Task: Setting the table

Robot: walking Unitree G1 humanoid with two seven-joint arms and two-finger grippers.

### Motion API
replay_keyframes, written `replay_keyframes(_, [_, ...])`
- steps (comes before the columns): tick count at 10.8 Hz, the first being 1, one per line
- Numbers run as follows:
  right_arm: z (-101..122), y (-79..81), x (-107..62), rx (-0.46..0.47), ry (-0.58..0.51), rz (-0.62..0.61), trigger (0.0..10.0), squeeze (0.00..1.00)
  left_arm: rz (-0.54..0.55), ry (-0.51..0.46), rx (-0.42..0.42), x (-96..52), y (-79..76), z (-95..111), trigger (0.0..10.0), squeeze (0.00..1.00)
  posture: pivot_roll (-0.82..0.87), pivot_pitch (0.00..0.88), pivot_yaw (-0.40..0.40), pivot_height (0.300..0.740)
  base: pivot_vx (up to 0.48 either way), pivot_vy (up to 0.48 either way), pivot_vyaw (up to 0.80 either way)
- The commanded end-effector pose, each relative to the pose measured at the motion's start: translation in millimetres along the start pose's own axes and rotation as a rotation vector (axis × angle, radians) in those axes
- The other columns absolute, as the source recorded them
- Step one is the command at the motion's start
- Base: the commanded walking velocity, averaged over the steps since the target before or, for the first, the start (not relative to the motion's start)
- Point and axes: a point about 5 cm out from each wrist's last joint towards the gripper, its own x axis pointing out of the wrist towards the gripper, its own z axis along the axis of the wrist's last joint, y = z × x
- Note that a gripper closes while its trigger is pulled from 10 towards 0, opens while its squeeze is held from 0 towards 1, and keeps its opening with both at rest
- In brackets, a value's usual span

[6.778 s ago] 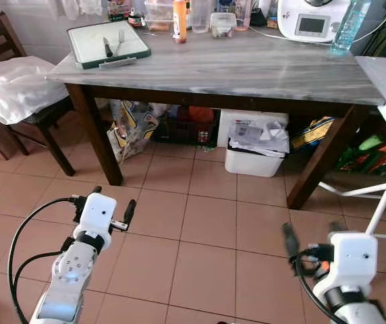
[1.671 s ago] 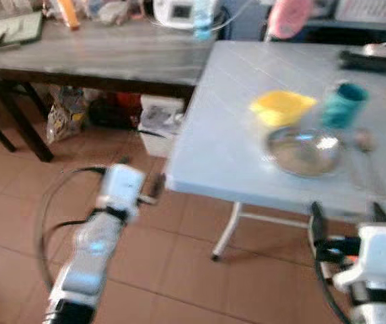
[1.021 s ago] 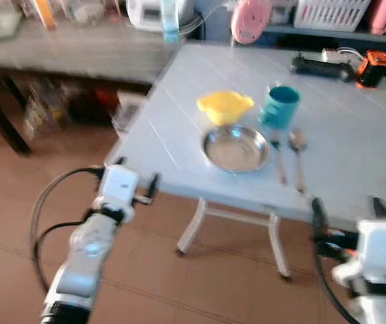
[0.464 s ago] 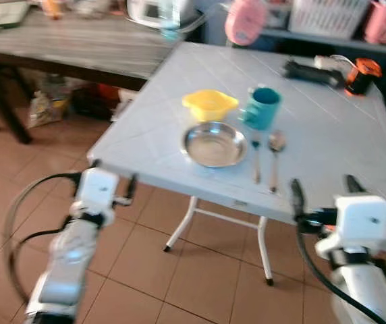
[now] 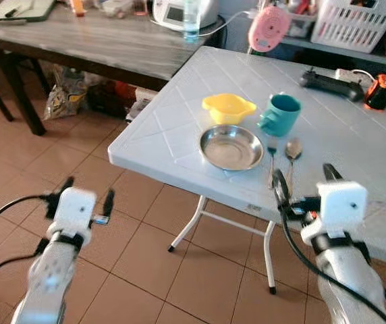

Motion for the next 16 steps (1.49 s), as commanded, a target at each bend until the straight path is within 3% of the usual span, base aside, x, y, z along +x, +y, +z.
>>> replay_keyframes(1, [-0.8,-2.7,-0.5,0.001,-0.002,-0.006,10.0,0.00,-0.008,-0.003,0.010,-1.8,1.3,1.1,10.0,0.00,0.13,0.062,-0.043,0.740,0.000,0.000,0.00])
replay_keyframes(3, [-2.4,-9.6,-15.0,-0.019,0.019,-0.066,10.0,0.00,-0.067,-0.029,-0.018,9.2,-15.4,7.9,10.0,0.00,0.06,0.070,-0.032,0.740,0.000,0.000,0.00])
replay_keyframes(5, [-4.9,-15.6,-25.7,-0.025,0.050,-0.110,10.0,0.00,-0.112,-0.056,-0.041,10.2,-29.6,13.7,10.0,0.00,0.01,0.075,-0.052,0.740,0.000,0.000,0.00])
replay_keyframes(8, [-3.5,-17.7,-33.1,-0.043,0.055,-0.158,10.0,0.00,-0.170,-0.100,-0.062,18.9,-46.3,20.2,10.0,0.00,-0.04,0.067,-0.026,0.740,0.000,0.000,0.00])
replay_keyframes(10, [-3.0,-19.4,-30.5,-0.039,0.056,-0.154,10.0,0.00,-0.176,-0.133,-0.049,30.1,-41.5,33.2,10.0,0.00,-0.02,0.100,0.004,0.740,0.000,0.000,0.00])
replay_keyframes(12, [-11.0,-13.2,-30.3,-0.008,0.070,-0.172,10.0,0.00,-0.152,-0.114,-0.043,32.8,-31.9,28.8,10.0,0.00,0.00,0.096,0.034,0.740,0.000,0.000,0.00])
replay_keyframes(14, [-7.4,-4.8,-22.4,0.015,0.051,-0.165,10.0,0.00,-0.175,-0.144,-0.071,41.9,-42.7,37.4,10.0,0.00,-0.02,0.094,0.032,0.740,0.000,0.000,0.00])
replay_keyframes(16, [-6.0,-2.3,-23.8,0.000,0.051,-0.139,10.0,0.00,-0.212,-0.135,-0.103,38.5,-46.4,34.1,10.0,0.00,-0.04,0.099,0.015,0.740,0.000,0.000,0.00])
